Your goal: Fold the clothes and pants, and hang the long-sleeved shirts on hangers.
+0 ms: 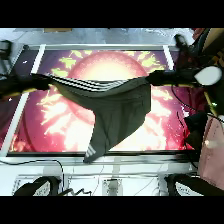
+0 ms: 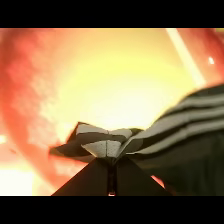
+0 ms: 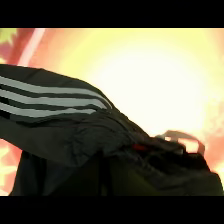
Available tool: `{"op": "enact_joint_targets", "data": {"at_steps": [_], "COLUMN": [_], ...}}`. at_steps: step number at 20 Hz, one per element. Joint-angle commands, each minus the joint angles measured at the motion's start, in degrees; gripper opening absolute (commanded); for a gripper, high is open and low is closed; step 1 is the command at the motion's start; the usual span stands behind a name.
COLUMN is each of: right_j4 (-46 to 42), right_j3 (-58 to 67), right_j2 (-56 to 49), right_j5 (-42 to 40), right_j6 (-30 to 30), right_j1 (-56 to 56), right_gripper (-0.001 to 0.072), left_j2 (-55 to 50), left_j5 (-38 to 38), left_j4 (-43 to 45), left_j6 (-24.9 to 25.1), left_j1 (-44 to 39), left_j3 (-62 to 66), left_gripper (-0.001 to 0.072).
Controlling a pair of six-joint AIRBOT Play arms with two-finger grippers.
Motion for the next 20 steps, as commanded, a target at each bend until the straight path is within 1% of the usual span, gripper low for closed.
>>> {"op": "enact_joint_targets", "data": {"at_steps": [1,2,4,6,7,9,11,13,14,15,16,17,18,19,20], "right_j4": [-8.8,-10.3,-11.8,-12.4,-13.1,-13.5,-14.8,-15.6,-16.4,-16.7,-16.9,-17.1,-17.2,-17.4,-17.5], "right_j3": [0.1,0.1,0.1,0.1,0.0,0.0,-0.8,-2.5,-3.6,-4.7,-5.3,-5.5,-5.5,-5.5,-5.5], "right_j2": [-7.0,-7.5,-7.6,-7.6,-7.6,-8.1,-9.3,-10.6,-11.1,-11.3,-11.5,-11.6,-11.5,-11.5,-11.5], "right_j5": [-0.2,0.9,2.9,7.1,10.3,19.9,28.2,32.8,33.0,32.1,30.9,29.4,27.8,26.2,24.7], "right_j6": [1.3,1.3,1.2,0.8,0.0,-4.5,-7.0,-8.3,-8.3,-8.3,-8.3,-8.2,-8.2,-8.2,-8.0], "right_j1": [-1.9,-3.6,-7.1,-10.5,-11.9,-13.7,-14.1,-14.3,-14.3,-14.3,-14.3,-14.3,-14.3,-14.3,-14.3], "right_gripper": [0.0021,0.0021,0.0021,0.0021,0.0021,0.002,0.0021,0.0021,0.0021,0.0051,0.0231,0.0459,0.0512,0.0512,0.0512], "left_j2": [-4.2,-4.0,-4.0,-4.0,-4.0,-4.0,-4.0,-4.1,-4.3,-4.5,-5.0,-5.5,-6.2,-6.8,-6.9], "left_j5": [-6.0,-12.0,-26.3,-36.0,-38.3,-38.8,-36.3,-31.9,-30.1,-29.0,-28.8,-28.5,-28.1,-26.9,-24.5], "left_j4": [8.9,9.6,6.9,4.5,4.3,4.3,4.3,4.2,3.9,3.6,3.5,3.8,4.3,5.0,7.8], "left_j6": [-4.9,-8.3,-13.1,-14.2,-15.0,-16.9,-18.7,-18.8,-18.9,-18.8,-18.8,-18.8,-18.1,-17.5,-16.8], "left_j1": [-6.2,-6.7,-7.9,-10.6,-12.4,-16.5,-20.3,-24.1,-25.6,-26.8,-28.0,-28.8,-29.0,-28.9,-28.3], "left_j3": [0.0,0.0,-0.2,-1.2,-2.1,-5.5,-10.1,-15.3,-17.5,-19.1,-20.4,-21.0,-21.1,-21.0,-21.0], "left_gripper": [0.0016,0.0016,0.0017,0.0017,0.0017,0.0017,0.0018,0.0018,0.0019,0.0072,0.0355,0.072,0.0714,0.0713,0.0684]}}
